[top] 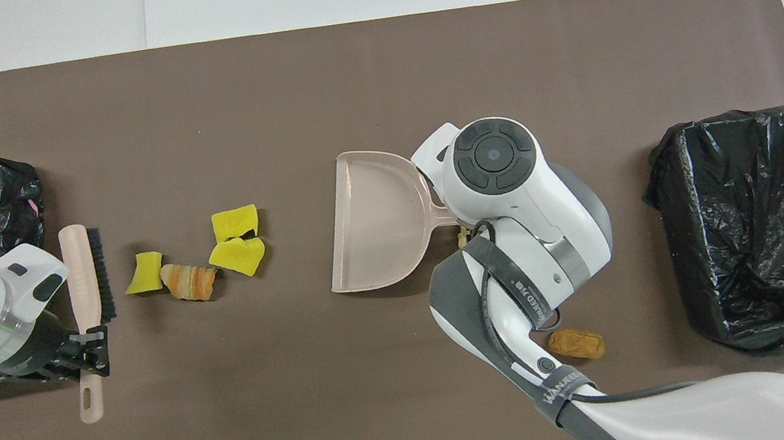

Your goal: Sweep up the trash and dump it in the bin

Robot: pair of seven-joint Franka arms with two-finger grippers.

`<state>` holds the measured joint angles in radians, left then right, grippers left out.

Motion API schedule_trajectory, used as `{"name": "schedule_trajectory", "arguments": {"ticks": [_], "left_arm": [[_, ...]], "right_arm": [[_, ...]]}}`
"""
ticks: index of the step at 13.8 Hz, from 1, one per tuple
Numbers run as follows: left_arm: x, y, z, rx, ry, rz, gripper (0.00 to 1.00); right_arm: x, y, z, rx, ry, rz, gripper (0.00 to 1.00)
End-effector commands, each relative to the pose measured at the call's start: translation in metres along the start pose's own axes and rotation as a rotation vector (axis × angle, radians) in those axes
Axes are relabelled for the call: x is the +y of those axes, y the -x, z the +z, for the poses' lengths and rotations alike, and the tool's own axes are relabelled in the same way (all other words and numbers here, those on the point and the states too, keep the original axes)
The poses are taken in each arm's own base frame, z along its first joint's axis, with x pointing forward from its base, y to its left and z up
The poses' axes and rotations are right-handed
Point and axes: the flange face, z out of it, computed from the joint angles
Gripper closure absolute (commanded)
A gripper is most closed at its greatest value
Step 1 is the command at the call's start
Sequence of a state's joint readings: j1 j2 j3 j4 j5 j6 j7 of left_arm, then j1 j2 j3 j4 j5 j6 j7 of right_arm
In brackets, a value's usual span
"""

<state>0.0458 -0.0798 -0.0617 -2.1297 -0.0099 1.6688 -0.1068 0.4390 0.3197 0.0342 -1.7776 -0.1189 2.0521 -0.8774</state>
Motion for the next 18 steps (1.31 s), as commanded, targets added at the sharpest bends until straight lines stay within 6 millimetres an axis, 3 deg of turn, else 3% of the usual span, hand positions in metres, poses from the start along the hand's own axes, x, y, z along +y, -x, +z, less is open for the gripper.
{"name": "schedule_trajectory", "arguments": {"ticks": [1, 4, 9, 11, 15, 17, 18], "left_arm": [[-0.01, 0.004, 0.029, 0.007, -0.02, 0.027, 1.0], [0.008, 0.012, 0.054, 0.024, -0.037, 0.061, 1.0], [0.052, 0.033, 0.067, 0.016, -0.034, 0.103, 1.0], [0.084, 0.044, 0.069, 0.013, 0.019, 0.044, 1.0], [0.127, 0.032, 0.06, 0.139, 0.157, 0.011, 1.0], [0.168, 0.033, 0.074, 0.142, 0.147, 0.058, 1.0], [0.178, 0.032, 0.076, 0.158, 0.15, 0.041, 1.0]], "right_arm": [[-0.003, -0.001, 0.005, -0.004, 0.011, -0.041, 1.0], [-0.003, -0.001, 0.007, -0.007, 0.027, -0.053, 1.0], [-0.005, 0.0, 0.015, -0.024, 0.055, -0.094, 1.0], [-0.005, -0.006, 0.016, -0.01, 0.07, -0.111, 1.0], [-0.005, -0.016, 0.028, 0.003, 0.082, -0.158, 1.0], [-0.009, -0.025, 0.03, 0.012, 0.091, -0.173, 1.0], [-0.01, -0.026, 0.031, 0.011, 0.088, -0.172, 1.0]]}}
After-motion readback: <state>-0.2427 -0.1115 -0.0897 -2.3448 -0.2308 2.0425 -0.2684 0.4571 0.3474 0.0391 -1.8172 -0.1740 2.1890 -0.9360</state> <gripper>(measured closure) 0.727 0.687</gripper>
